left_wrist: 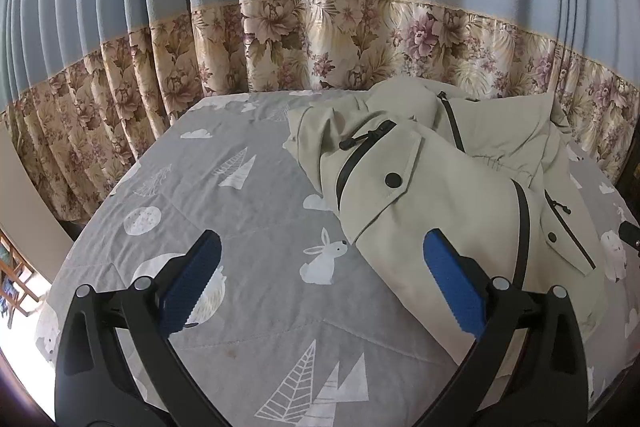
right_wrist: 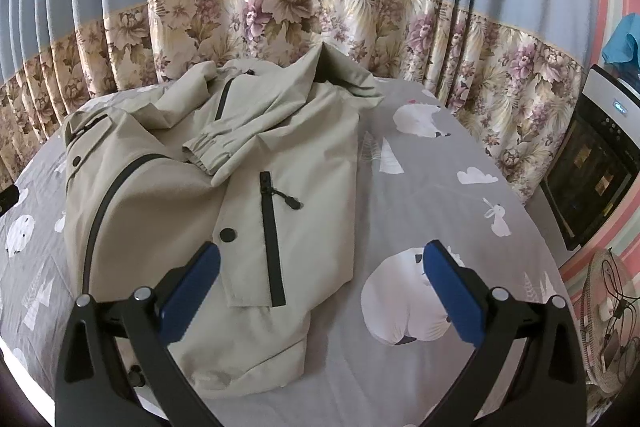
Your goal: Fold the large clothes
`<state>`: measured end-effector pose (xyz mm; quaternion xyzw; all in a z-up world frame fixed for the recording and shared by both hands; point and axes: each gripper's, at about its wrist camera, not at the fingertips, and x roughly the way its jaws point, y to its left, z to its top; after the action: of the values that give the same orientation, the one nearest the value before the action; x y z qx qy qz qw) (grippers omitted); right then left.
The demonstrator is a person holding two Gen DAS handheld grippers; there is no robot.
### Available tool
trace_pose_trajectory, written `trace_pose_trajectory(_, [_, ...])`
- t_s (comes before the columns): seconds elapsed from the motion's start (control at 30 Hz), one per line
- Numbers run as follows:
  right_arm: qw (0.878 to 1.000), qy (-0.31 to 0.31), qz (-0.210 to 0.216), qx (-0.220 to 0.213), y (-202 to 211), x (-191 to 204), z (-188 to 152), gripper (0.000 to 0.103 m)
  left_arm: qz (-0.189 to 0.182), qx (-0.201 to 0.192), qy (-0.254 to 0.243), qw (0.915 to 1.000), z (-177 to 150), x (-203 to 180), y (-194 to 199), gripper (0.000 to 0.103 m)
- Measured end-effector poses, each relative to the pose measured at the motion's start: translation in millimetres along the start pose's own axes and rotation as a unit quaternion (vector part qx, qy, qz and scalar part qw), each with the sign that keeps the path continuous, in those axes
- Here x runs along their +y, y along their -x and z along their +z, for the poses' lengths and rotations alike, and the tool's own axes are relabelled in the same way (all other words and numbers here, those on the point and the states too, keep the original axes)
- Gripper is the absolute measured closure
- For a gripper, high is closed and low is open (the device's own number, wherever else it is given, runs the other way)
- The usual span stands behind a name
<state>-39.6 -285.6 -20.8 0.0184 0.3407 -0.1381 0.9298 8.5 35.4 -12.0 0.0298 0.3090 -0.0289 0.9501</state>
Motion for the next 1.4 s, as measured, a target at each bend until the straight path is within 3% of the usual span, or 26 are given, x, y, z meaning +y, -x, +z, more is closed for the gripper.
trace_pose_trajectory(1.4, [1.0,0.007,0.004,0.01,-6.6,8.1,-5.4,0.002,-0.006,0.009,0.006,0.9999,-5.0,3.0,1.4,0.003])
